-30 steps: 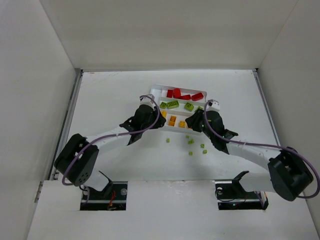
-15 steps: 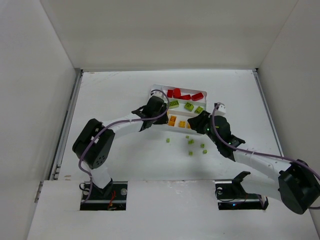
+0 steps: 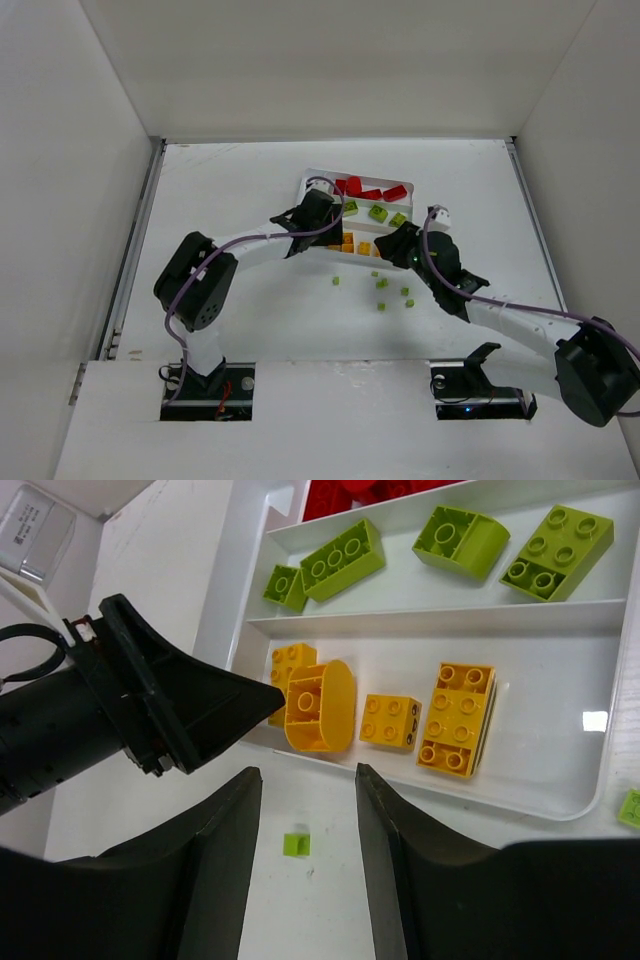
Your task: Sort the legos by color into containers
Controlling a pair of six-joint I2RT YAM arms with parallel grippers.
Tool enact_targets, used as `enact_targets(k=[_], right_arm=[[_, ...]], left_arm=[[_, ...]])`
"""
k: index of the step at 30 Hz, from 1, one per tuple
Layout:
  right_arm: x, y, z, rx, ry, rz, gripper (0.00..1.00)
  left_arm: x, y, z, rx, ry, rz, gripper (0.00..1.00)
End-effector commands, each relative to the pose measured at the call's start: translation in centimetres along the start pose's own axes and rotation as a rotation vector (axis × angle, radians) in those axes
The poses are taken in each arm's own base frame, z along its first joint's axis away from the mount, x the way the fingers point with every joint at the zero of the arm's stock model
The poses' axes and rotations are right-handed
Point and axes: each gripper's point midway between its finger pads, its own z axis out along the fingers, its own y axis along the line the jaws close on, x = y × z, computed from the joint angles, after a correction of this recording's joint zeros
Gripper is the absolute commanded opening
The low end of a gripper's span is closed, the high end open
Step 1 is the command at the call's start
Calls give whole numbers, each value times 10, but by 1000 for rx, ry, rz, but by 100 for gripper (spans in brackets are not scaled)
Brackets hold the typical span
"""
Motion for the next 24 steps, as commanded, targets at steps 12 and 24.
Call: enact_targets(k=[12,24], right_arm=[[36,-51,-16,263,92,-103,21],[72,-63,-5,357,219,-188,47]], left_arm=[[-35,-29,-110,162,-338,30,38],[68,-7,-129,116,-347,7,42]])
